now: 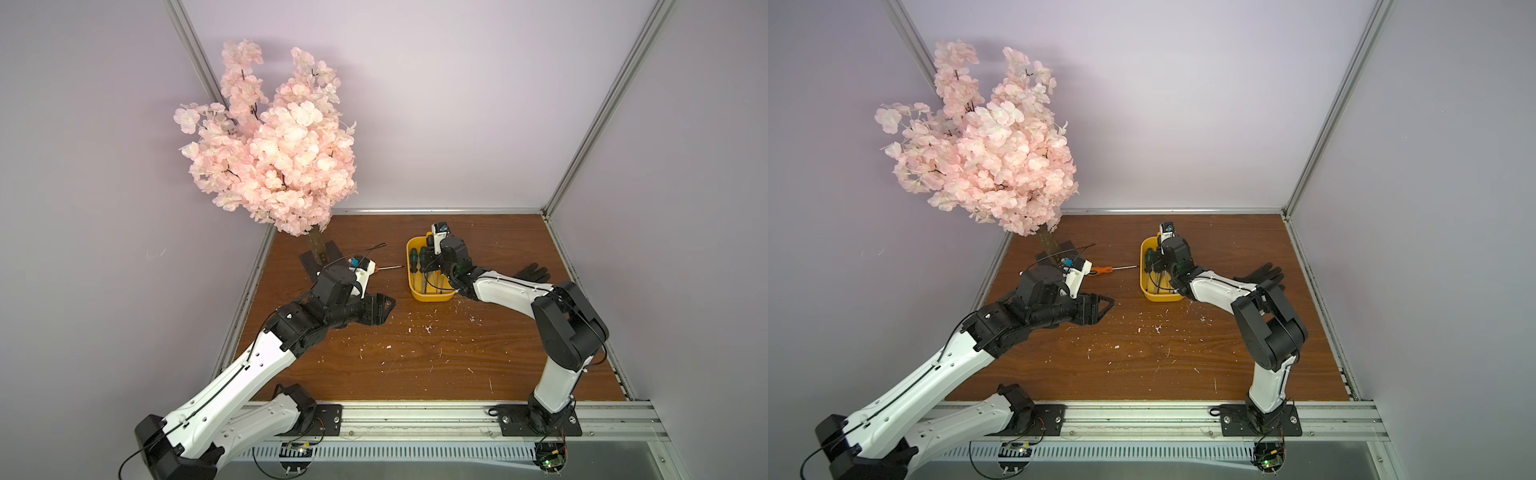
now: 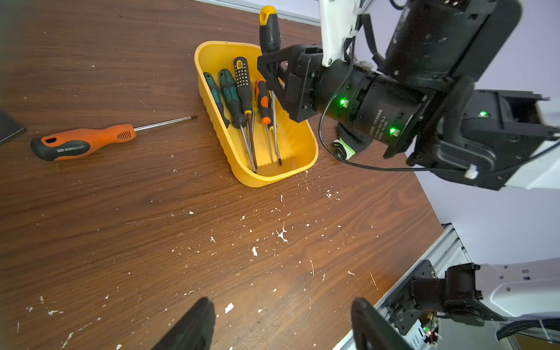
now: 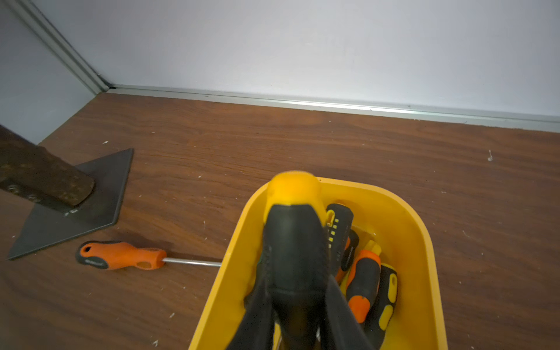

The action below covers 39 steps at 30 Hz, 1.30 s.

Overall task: Put the screwdriver on the desktop into the storage box
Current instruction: Place the screwdriver in the storage box.

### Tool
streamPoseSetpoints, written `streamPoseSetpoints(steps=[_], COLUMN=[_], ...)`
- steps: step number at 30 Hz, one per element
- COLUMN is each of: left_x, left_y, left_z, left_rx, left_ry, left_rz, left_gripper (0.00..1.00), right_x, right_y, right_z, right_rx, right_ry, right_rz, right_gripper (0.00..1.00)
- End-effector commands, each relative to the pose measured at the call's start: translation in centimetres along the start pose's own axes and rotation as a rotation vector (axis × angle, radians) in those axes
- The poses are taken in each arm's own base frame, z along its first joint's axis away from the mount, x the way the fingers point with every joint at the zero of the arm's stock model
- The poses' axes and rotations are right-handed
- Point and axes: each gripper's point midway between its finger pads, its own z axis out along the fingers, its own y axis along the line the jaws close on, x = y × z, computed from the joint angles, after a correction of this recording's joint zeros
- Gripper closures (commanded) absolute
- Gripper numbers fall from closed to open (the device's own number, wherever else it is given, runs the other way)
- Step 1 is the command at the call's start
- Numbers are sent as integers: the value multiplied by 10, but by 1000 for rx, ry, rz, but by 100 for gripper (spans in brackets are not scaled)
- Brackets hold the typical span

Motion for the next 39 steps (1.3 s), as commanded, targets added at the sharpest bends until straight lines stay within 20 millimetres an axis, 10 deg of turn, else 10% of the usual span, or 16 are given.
streamPoseSetpoints(steps=[1,20,28,39], left_x=[-2,-2,-2,-3], left_y=[0,5,10,16], left_z=[-2,4,10,25], left_rx=[6,-20,-46,-70], left_ry=[-16,-7,-1,8], left_rz=[-2,-1,5,18], left_gripper=[25,25,25,24], right_x=[-33,7,-13,-37], right_y=[-9,-32,-30,-22], right_z=[1,33,23,-11], right_rx=[57,120,105,32], right_ry=[-89,53,30,-27], right_rz=[109,200,179,155], right_gripper=[96,70,52,52])
